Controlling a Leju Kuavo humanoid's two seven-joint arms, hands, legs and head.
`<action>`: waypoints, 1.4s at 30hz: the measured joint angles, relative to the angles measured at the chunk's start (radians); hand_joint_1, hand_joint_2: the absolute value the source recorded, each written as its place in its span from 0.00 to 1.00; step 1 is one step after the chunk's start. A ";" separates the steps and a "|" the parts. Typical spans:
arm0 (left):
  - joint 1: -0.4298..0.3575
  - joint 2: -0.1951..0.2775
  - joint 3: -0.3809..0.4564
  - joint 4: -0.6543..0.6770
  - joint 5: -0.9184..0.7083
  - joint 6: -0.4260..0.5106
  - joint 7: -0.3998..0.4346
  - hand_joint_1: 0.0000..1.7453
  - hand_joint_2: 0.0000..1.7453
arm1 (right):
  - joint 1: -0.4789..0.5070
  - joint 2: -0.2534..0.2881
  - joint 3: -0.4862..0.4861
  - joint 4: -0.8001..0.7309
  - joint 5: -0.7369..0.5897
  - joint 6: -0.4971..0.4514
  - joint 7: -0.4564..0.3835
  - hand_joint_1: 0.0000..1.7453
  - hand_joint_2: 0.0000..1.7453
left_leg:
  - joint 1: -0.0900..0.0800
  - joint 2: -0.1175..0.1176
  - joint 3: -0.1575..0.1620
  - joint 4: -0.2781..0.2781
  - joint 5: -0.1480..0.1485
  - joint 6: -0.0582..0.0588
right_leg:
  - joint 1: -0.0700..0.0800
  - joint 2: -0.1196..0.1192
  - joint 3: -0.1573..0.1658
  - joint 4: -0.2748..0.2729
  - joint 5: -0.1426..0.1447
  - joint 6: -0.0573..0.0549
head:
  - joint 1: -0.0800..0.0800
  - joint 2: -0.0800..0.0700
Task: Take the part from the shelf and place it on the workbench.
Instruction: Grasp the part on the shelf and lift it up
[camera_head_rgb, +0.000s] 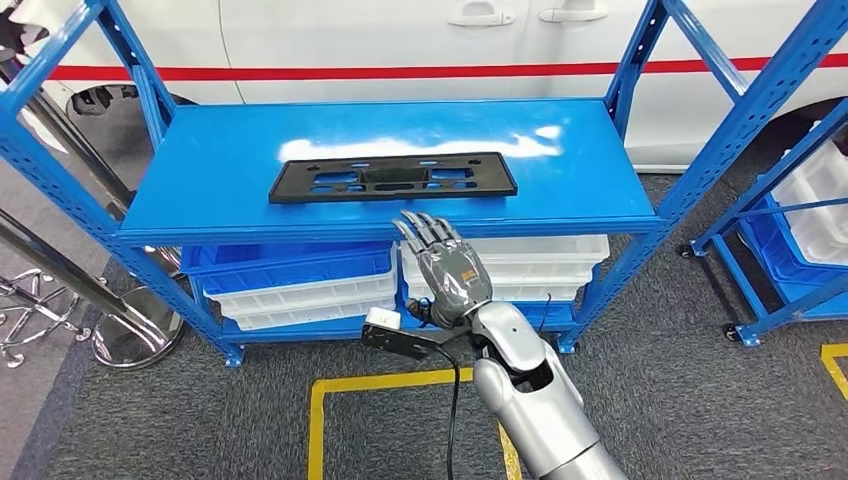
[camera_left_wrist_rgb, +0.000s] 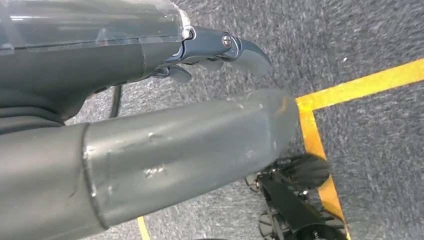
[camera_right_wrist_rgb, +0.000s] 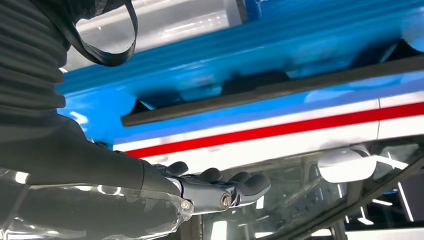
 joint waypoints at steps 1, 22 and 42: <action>-0.001 -0.002 0.000 0.000 -0.001 0.002 -0.001 0.00 0.00 | 0.000 0.000 -0.004 0.001 0.002 0.000 0.000 0.00 1.00 | -0.001 0.000 0.000 -0.001 0.000 0.004 | -0.002 0.001 -0.026 0.059 -0.031 0.003 | 0.000 0.000; 0.000 -0.019 -0.030 -0.001 -0.023 -0.028 -0.060 0.00 0.00 | -0.003 0.011 -0.047 0.031 0.072 -0.017 0.030 0.00 1.00 | -0.002 0.001 -0.096 0.193 -0.044 -0.042 | -0.003 0.000 0.046 -0.063 0.024 -0.039 | 0.000 0.000; 0.003 -0.024 -0.050 -0.001 -0.016 -0.020 -0.068 0.00 0.00 | 0.037 0.015 -0.069 0.059 0.054 -0.060 -0.005 0.00 1.00 | -0.007 -0.011 0.239 -0.034 -0.188 -0.018 | 0.005 0.004 -0.161 -0.031 0.200 -0.018 | 0.001 0.000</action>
